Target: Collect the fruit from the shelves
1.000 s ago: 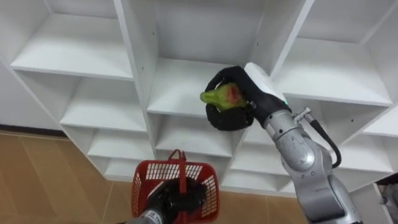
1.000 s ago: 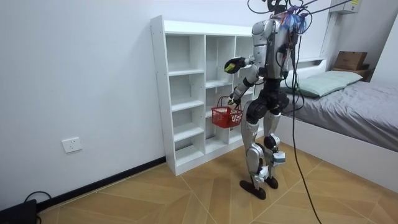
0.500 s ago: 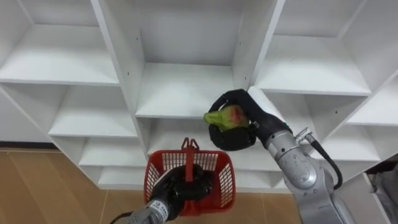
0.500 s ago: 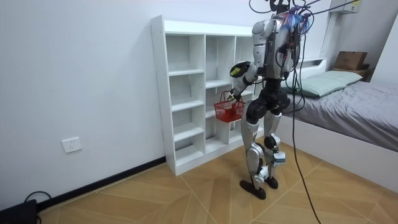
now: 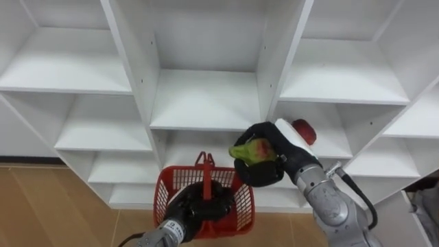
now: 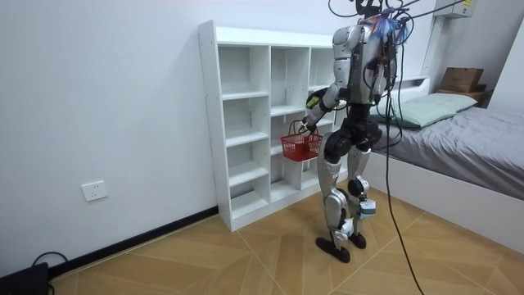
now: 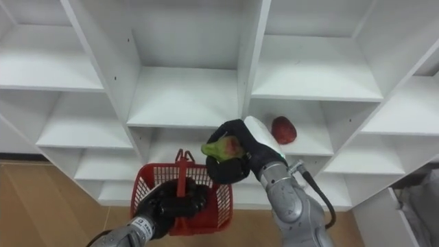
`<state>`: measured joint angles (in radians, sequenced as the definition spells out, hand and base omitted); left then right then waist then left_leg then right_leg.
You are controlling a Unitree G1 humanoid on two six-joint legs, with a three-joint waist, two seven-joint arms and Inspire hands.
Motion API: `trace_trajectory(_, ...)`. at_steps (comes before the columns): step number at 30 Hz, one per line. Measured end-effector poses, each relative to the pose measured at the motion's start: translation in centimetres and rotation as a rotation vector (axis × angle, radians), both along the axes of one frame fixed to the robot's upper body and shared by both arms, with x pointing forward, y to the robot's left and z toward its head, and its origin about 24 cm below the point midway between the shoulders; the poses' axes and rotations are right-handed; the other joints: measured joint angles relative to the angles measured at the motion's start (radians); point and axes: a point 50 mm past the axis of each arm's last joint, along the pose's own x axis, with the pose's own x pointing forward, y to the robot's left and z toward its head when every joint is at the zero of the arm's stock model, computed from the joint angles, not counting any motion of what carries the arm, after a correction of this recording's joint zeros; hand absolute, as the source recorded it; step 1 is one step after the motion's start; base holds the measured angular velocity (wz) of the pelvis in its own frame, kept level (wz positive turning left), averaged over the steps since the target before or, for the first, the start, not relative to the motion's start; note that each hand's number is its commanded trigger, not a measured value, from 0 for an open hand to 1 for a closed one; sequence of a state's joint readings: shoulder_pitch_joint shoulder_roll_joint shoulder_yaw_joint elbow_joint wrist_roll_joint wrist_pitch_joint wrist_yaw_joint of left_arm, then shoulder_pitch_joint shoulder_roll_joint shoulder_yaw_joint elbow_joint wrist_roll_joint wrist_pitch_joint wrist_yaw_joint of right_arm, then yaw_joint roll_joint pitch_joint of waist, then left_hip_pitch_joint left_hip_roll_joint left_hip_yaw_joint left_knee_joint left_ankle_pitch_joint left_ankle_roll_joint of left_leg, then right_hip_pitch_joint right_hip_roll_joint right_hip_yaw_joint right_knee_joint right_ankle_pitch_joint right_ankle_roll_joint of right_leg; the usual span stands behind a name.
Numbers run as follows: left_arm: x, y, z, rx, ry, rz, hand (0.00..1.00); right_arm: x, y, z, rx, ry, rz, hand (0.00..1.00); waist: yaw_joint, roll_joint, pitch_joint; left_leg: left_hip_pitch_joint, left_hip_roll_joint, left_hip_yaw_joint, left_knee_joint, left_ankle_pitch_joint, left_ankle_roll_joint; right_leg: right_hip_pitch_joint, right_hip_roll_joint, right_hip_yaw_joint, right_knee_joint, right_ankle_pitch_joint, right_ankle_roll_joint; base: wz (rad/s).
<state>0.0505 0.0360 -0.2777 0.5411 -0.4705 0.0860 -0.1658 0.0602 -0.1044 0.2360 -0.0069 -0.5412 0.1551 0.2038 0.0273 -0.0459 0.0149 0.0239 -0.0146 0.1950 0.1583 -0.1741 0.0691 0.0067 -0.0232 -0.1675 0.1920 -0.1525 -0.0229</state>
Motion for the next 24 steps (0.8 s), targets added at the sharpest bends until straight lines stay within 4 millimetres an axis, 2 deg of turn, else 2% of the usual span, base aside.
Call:
trace_trajectory(18, 0.5, -0.3, 0.7, -0.010, -0.032, -0.007, 1.00, -0.7, -0.5, -2.2, -0.002, 0.097, -0.026, 1.00, 0.003, 0.001, -0.0009, -0.001, 0.000, 0.000, -0.005, 0.000, 0.000, -0.004, 0.001, 0.000, -0.004, 0.000, 0.000, 0.00)
trace_trajectory(24, 0.4, -0.2, 0.6, -0.008, -0.021, -0.012, 1.00, -0.8, -0.7, -2.8, -0.007, 0.118, -0.038, 1.00, 0.004, 0.005, -0.0046, -0.001, 0.000, 0.000, -0.005, 0.000, 0.000, -0.003, 0.001, 0.000, -0.004, 0.000, 0.000, 0.00)
